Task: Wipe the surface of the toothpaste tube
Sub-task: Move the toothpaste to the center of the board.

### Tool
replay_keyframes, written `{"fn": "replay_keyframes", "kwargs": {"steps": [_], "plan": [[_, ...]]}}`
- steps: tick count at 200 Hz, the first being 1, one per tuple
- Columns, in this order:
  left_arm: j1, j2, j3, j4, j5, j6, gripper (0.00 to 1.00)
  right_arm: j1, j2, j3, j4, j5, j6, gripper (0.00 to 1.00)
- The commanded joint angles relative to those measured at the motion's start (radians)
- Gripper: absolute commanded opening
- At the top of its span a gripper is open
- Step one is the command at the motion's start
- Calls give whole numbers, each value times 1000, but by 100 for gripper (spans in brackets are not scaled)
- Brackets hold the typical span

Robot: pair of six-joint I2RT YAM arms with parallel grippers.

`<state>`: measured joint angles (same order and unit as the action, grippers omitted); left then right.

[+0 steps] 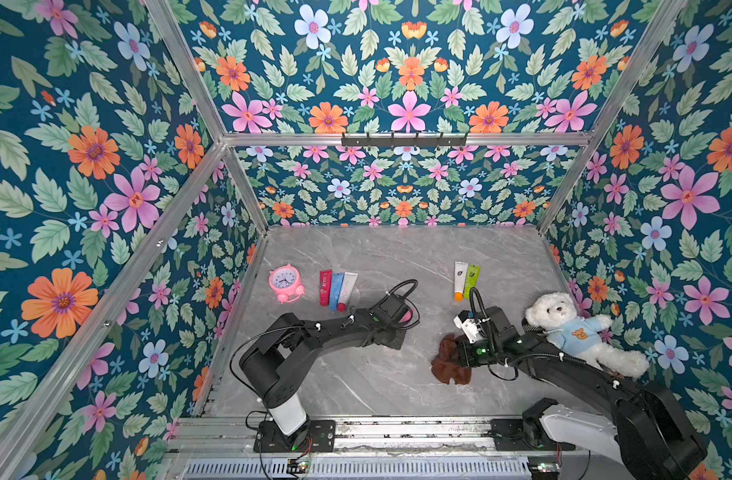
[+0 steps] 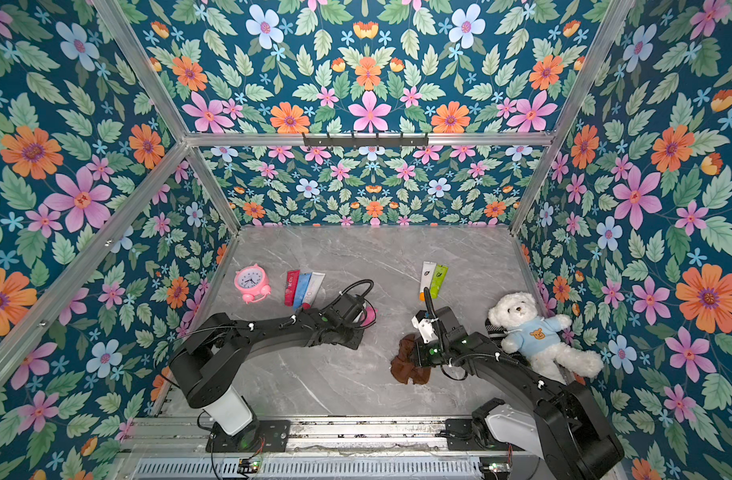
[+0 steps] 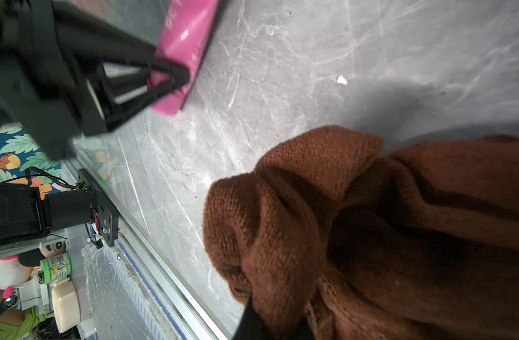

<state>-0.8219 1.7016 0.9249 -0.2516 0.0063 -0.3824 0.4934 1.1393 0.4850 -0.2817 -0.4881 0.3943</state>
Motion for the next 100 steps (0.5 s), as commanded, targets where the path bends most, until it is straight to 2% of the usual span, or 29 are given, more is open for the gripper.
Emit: {"fn": "replay_keyframes", "kwargs": {"steps": [1, 33, 100], "plan": [[60, 15, 27, -67, -69, 58, 14, 2, -9, -2, 11, -11, 9, 0], [182, 37, 68, -101, -92, 117, 14, 2, -5, -5, 19, -7, 11, 0], [344, 109, 202, -168, -97, 222, 14, 1, 24, -6, 31, -7, 8, 0]]}}
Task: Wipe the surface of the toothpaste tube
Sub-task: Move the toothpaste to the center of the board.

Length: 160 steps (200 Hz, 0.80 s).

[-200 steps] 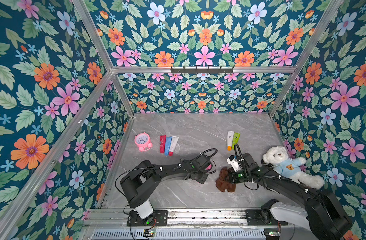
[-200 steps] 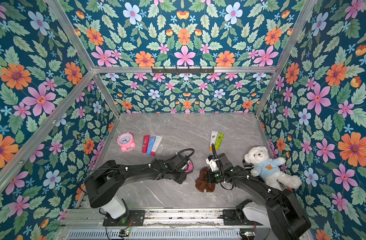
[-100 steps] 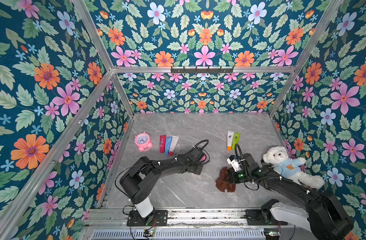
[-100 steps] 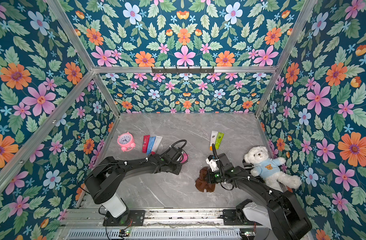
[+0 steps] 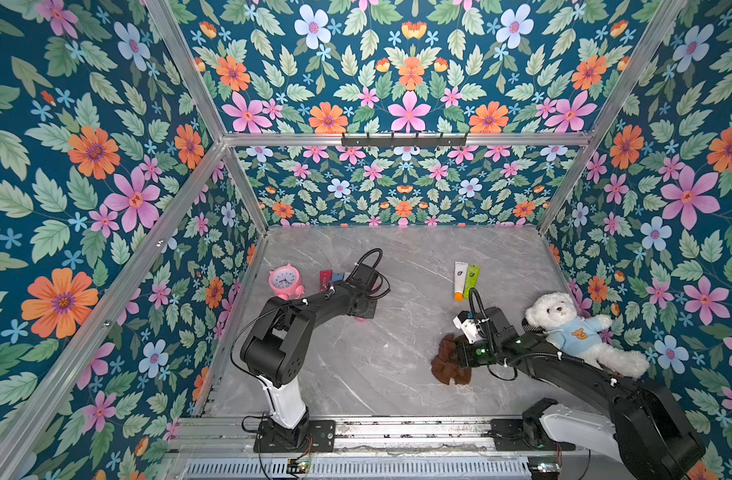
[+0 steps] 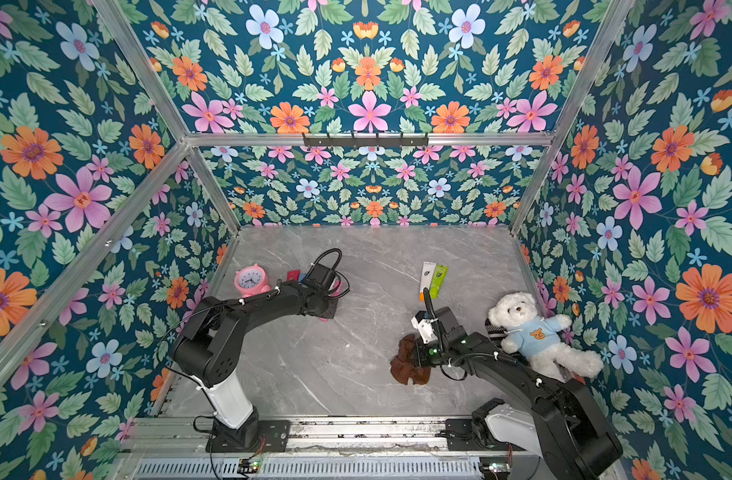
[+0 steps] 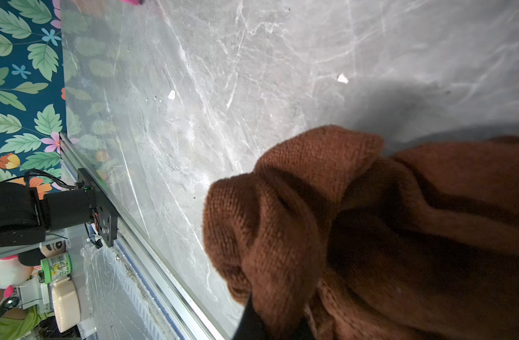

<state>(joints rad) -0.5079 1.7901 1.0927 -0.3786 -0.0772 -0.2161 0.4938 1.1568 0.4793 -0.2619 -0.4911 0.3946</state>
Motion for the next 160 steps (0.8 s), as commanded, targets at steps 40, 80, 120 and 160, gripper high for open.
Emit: {"fn": "replay_keyframes", "kwargs": {"steps": [40, 80, 120, 160], "plan": [[58, 92, 124, -91, -45, 58, 16, 1, 25, 5, 10, -6, 6, 0], [59, 149, 174, -123, -59, 56, 29, 2, 23, 5, 10, -7, 6, 0], [58, 142, 204, -174, -40, 54, 56, 3, 36, 10, 12, -10, 6, 0], [50, 81, 247, -194, 18, 41, 63, 4, 31, 8, 12, -4, 4, 0]]}}
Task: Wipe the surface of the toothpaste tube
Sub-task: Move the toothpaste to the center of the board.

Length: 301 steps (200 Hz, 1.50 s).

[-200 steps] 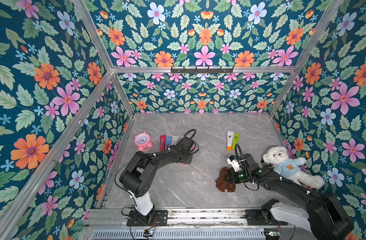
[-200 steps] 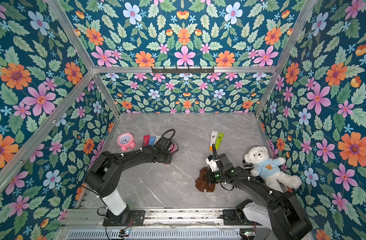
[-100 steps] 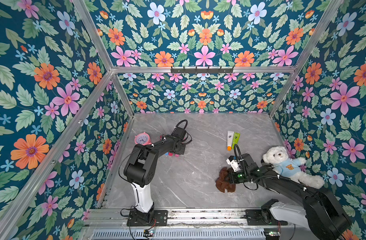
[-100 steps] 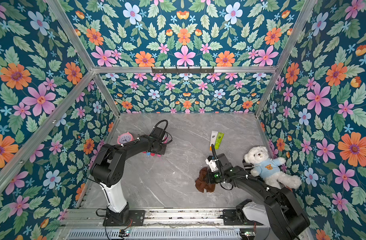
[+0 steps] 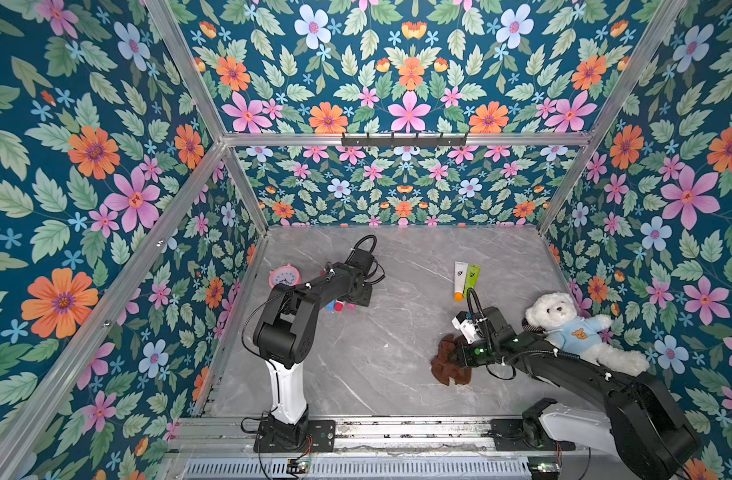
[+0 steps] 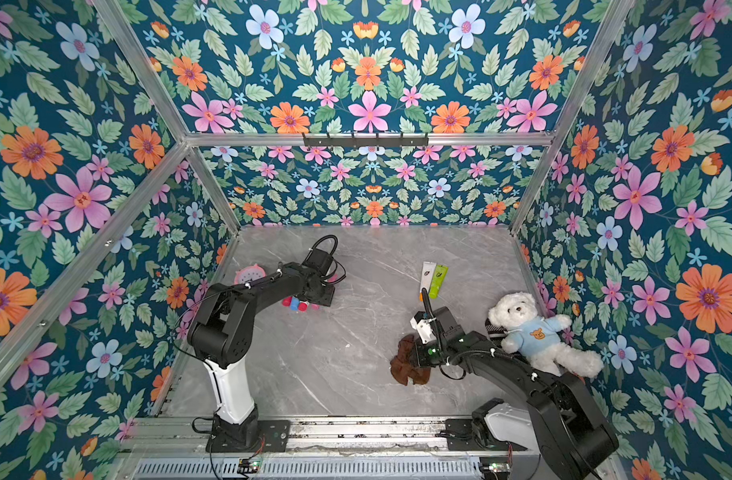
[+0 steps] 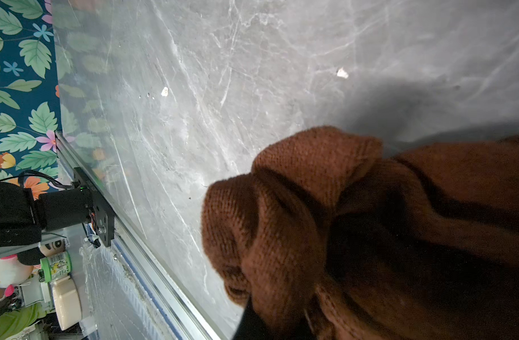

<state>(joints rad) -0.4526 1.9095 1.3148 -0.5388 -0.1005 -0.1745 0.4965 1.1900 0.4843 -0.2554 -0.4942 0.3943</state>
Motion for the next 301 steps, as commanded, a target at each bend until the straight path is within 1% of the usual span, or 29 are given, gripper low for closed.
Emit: {"fn": "replay_keyframes", "kwargs": {"steps": [1, 32, 55, 63, 76, 89, 97, 115, 146, 165, 182, 207, 249, 269, 301], "plan": [[-5, -41, 25, -33, 44, -1, 63, 1, -2, 4, 5, -1, 5, 0], [-28, -126, 63, -19, 88, -14, 63, 1, -11, 1, 3, 14, 9, 0], [-55, -198, 49, 79, 156, -39, 64, 1, -49, -12, -10, 62, 33, 0], [-67, -220, 31, 139, 183, -55, 69, 0, -67, -19, -9, 78, 46, 0], [-91, -240, -3, 243, 236, -85, 82, 1, -87, -26, -20, 96, 66, 0], [-125, -239, -25, 331, 245, -111, 95, 0, -102, -34, -38, 105, 80, 0], [-148, -227, -27, 370, 245, -122, 99, 1, -112, -38, -51, 112, 86, 0], [-197, -175, -16, 442, 229, -140, 99, 1, -166, -71, -64, 126, 119, 0], [-261, -70, 14, 568, 203, -196, 99, 1, -358, -148, -82, 127, 170, 0], [-292, -2, 75, 579, 180, -232, 99, 10, -463, -180, -70, 116, 169, 0], [-325, 48, 121, 591, 146, -243, 99, 36, -513, -191, -71, 123, 163, 0], [-356, 133, 192, 603, 150, -264, 99, 93, -503, -181, -77, 170, 155, 0], [-412, 257, 295, 573, 159, -260, 99, 109, -419, -159, -67, 172, 146, 0], [-432, 286, 298, 559, 140, -254, 99, 118, -425, -161, -66, 174, 145, 0], [-437, 320, 301, 568, 162, -266, 93, 120, -445, -167, -66, 186, 147, 0]]}}
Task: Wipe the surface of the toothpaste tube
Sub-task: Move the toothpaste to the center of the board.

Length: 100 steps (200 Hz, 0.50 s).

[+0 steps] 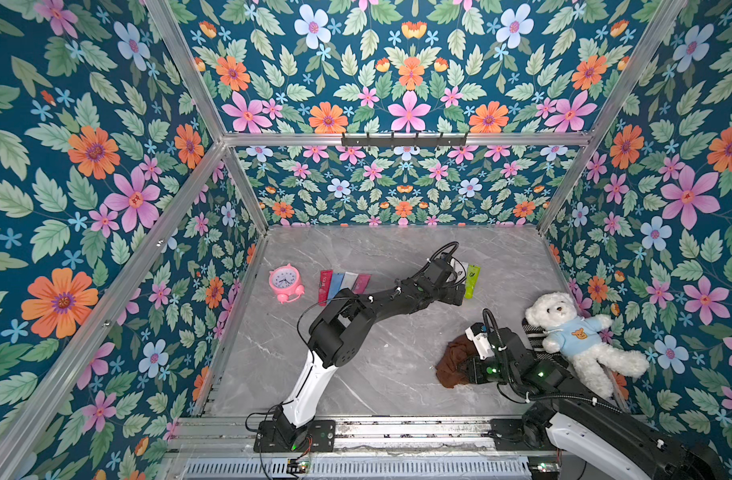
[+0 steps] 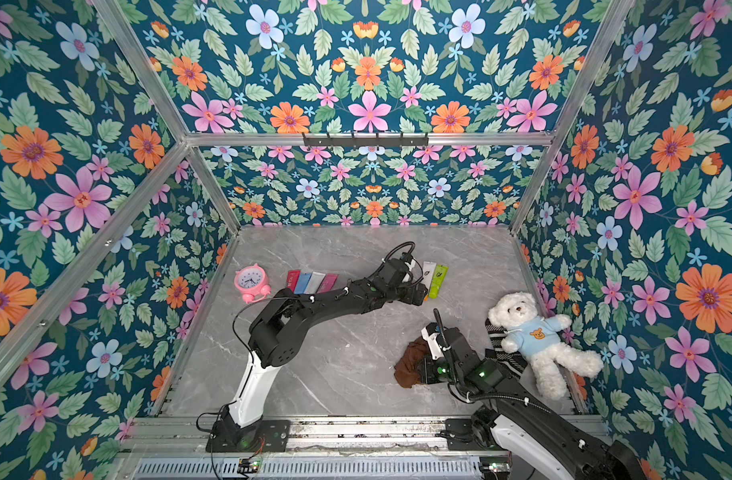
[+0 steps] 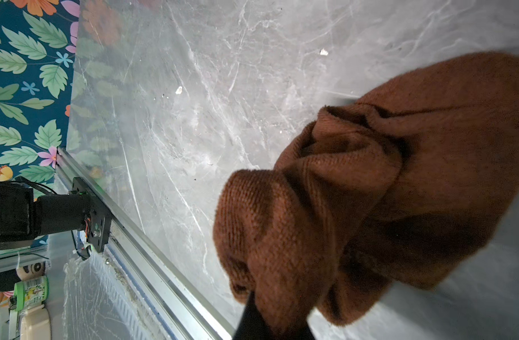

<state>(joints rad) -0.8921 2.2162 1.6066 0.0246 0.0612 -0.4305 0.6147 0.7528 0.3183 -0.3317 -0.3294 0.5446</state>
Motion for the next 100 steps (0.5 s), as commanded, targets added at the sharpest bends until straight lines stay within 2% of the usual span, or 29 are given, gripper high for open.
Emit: {"fn": "replay_keyframes", "kwargs": {"steps": [1, 28, 67, 100], "plan": [[2, 15, 11, 5, 1, -9, 93, 2, -7, -1, 10, 21, -3, 0], [-8, 55, 59, -12, -5, -11, 90, 1, 12, 5, 13, 15, -6, 0], [-23, 112, 118, -30, -16, -8, 81, 3, 11, 4, 13, 16, -6, 0], [-33, 137, 151, -53, -52, 4, 78, 3, 13, 4, 14, 16, -6, 0]]}}
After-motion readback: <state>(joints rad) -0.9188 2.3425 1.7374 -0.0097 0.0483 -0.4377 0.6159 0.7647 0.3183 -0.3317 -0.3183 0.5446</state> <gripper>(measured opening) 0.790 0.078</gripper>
